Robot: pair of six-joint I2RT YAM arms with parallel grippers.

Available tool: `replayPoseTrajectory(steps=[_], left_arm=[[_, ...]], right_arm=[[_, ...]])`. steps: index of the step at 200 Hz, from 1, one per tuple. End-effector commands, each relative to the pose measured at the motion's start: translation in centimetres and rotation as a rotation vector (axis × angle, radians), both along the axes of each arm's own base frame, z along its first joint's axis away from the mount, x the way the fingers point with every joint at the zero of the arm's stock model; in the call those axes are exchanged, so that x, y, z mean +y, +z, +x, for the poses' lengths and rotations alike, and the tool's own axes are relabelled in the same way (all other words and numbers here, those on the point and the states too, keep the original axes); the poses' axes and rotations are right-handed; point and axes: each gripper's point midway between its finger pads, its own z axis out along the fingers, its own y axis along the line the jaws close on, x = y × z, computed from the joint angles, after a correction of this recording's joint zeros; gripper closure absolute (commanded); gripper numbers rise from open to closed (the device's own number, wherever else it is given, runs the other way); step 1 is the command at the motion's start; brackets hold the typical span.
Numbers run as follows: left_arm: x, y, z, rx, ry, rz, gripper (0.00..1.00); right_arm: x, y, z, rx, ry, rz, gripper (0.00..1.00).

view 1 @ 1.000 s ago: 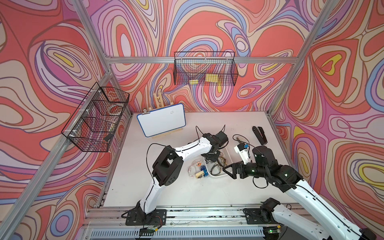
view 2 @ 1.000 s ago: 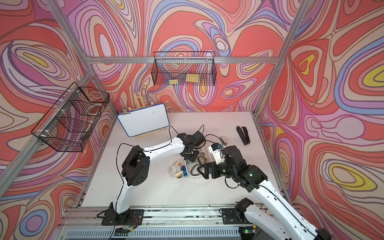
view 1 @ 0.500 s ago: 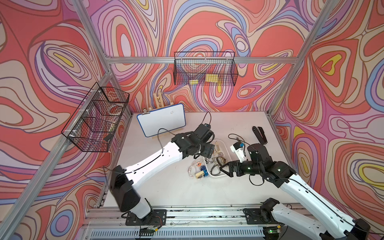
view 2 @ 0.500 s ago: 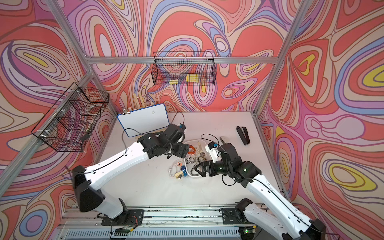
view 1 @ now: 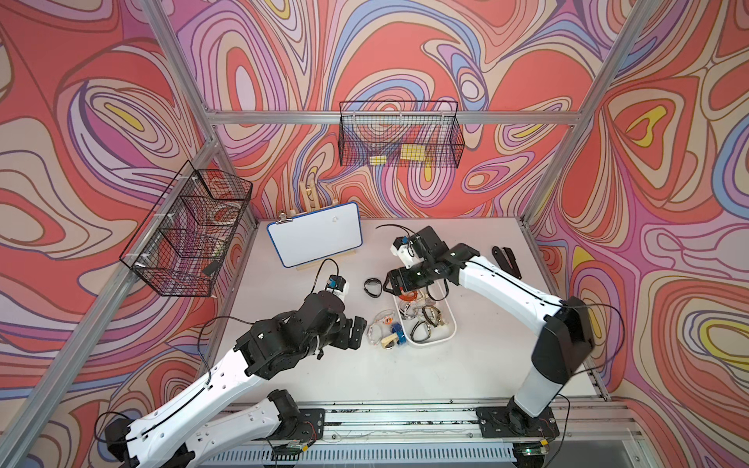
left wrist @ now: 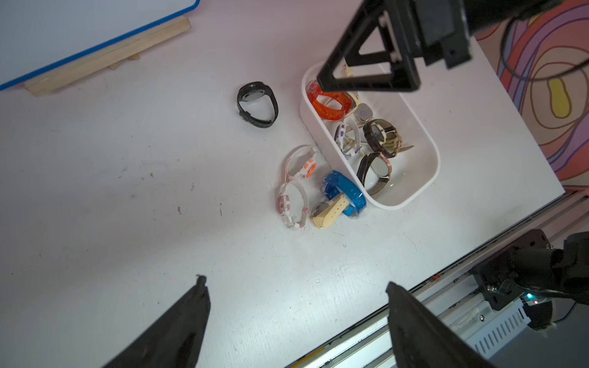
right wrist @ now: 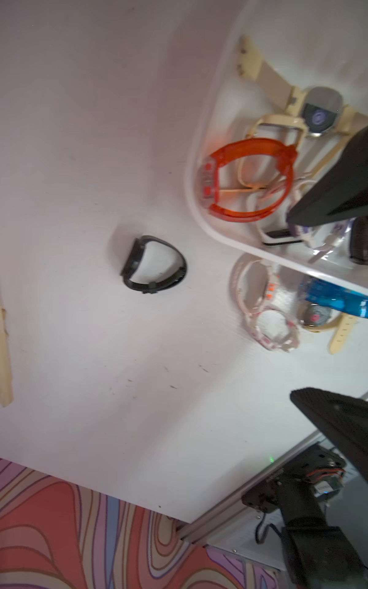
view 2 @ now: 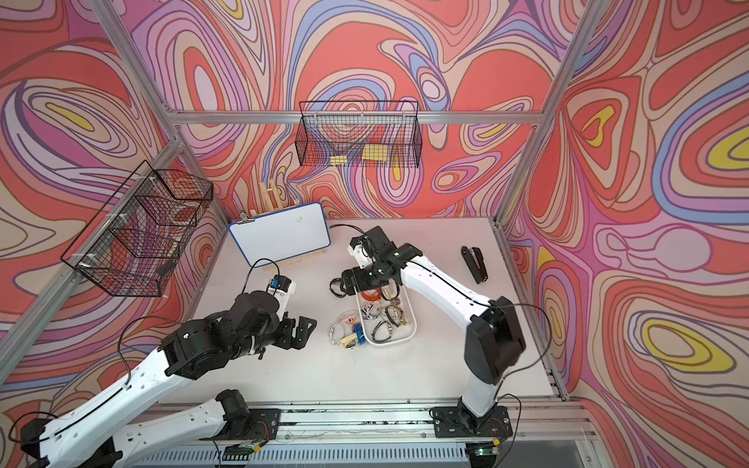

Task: Put the watch into the storage box
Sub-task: Pick up the watch at the center of the board.

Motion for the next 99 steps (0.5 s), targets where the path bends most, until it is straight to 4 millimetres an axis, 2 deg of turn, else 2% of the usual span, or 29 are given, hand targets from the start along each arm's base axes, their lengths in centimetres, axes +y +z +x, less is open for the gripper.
replayPoseTrajectory(steps=[1, 33, 58, 99], left_arm=[[0.9, -0.7, -0.8, 0.017, 0.020, -0.027, 0.08], [0.3, -1.6, -1.6, 0.033, -0.021, -0.062, 0.08], [0.2, -1.8, -1.7, 0.011, -0.036, -0.068, 0.08], [-0.1, -1.8, -1.3, -0.013, -0.044, -0.071, 0.08]], right_arm=[[-0.3, -3.6, 1.5, 0.045, 0.040, -0.160, 0.28], [1.6, -6.4, 3.8, 0.059, 0.070, -0.223, 0.31], [2.0, -8.4, 4.7, 0.080, 0.075, -0.259, 0.37], [2.1, -10.5, 5.6, 0.082, 0.080, -0.304, 0.42]])
